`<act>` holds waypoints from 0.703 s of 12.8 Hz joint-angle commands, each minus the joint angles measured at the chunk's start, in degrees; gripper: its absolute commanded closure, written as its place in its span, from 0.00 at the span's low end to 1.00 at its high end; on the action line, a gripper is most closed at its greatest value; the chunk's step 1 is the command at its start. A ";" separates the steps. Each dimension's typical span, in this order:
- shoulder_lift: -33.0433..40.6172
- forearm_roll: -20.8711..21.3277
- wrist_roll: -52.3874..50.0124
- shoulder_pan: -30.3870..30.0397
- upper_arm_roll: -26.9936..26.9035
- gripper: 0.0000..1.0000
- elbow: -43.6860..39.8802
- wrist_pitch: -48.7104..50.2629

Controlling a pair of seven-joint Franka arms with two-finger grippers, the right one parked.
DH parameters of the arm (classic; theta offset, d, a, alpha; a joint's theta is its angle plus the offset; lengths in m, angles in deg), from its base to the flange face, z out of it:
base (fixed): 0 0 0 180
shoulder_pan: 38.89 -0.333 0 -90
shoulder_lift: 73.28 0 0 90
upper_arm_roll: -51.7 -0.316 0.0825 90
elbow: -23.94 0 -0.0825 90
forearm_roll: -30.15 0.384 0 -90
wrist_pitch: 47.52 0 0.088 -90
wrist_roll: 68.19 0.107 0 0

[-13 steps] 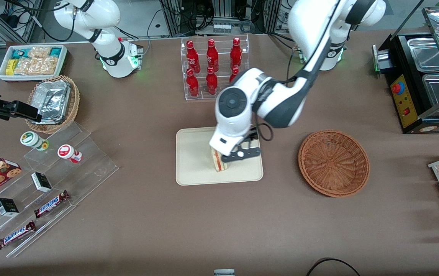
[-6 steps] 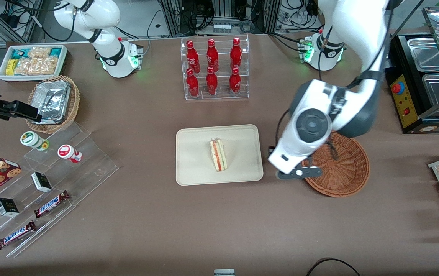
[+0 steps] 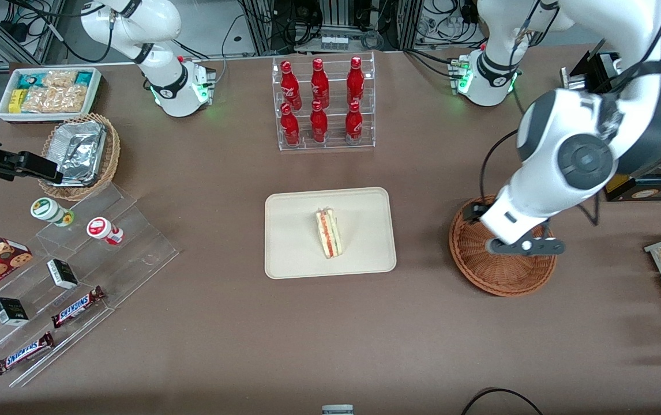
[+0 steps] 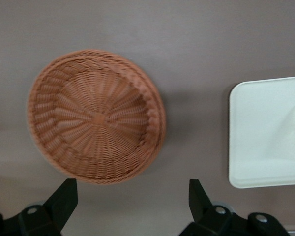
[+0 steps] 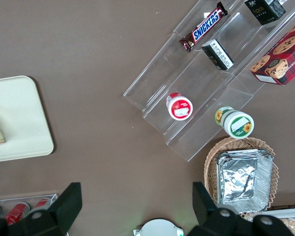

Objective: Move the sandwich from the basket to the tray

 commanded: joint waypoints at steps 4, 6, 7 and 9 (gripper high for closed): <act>12.56 0.19 9.69 -9.79 2.62 0.00 3.72 9.73; 14.07 0.19 12.41 -13.74 5.43 0.00 2.59 14.11; 14.51 0.19 12.86 -14.46 5.61 0.00 1.36 16.05; 14.86 -0.16 14.70 -15.77 5.26 0.00 -0.14 17.82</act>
